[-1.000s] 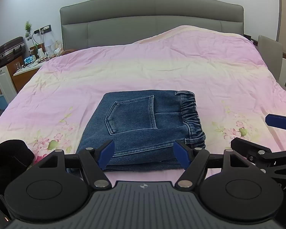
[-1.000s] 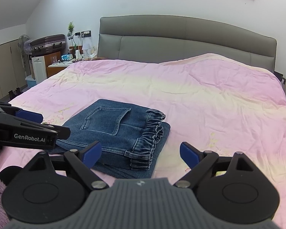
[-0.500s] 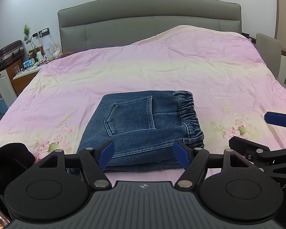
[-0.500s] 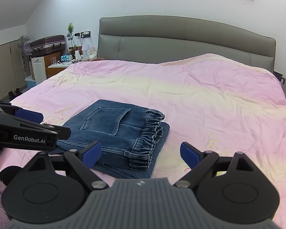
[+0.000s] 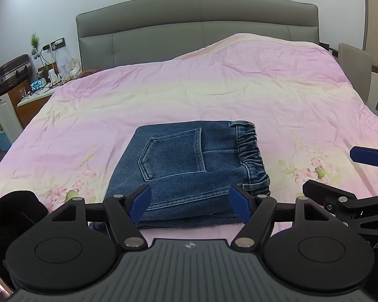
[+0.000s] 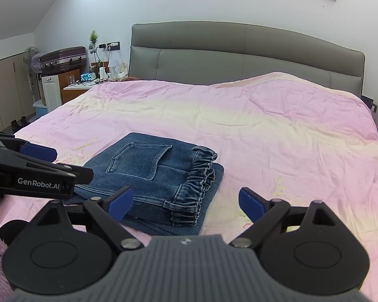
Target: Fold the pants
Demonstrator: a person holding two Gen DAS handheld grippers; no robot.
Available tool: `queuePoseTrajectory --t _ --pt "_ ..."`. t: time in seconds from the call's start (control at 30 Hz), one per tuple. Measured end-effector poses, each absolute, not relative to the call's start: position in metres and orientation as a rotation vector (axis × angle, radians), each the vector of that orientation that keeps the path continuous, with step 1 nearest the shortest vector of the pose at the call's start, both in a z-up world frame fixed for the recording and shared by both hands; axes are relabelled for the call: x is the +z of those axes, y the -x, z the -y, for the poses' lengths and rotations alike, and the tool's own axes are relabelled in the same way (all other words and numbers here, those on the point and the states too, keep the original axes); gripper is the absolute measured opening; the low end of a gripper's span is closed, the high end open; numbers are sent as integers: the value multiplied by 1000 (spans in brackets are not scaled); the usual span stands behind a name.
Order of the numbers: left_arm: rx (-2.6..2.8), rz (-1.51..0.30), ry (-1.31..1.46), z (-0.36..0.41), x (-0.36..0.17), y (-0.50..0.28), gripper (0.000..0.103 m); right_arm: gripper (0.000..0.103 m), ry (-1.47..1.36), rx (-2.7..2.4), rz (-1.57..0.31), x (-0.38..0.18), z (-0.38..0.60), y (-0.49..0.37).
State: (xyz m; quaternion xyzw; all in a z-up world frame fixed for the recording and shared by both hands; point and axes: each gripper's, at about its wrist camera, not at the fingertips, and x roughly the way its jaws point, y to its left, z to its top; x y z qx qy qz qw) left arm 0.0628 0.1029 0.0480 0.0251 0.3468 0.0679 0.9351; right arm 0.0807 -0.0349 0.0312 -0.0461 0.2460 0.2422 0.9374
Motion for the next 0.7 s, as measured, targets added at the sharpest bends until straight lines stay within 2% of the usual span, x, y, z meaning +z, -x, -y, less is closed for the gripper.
queuePoseTrajectory --t 0.7 --pt "139 -709 -74 -107 49 -63 82 88 95 492 -499 34 37 -79"
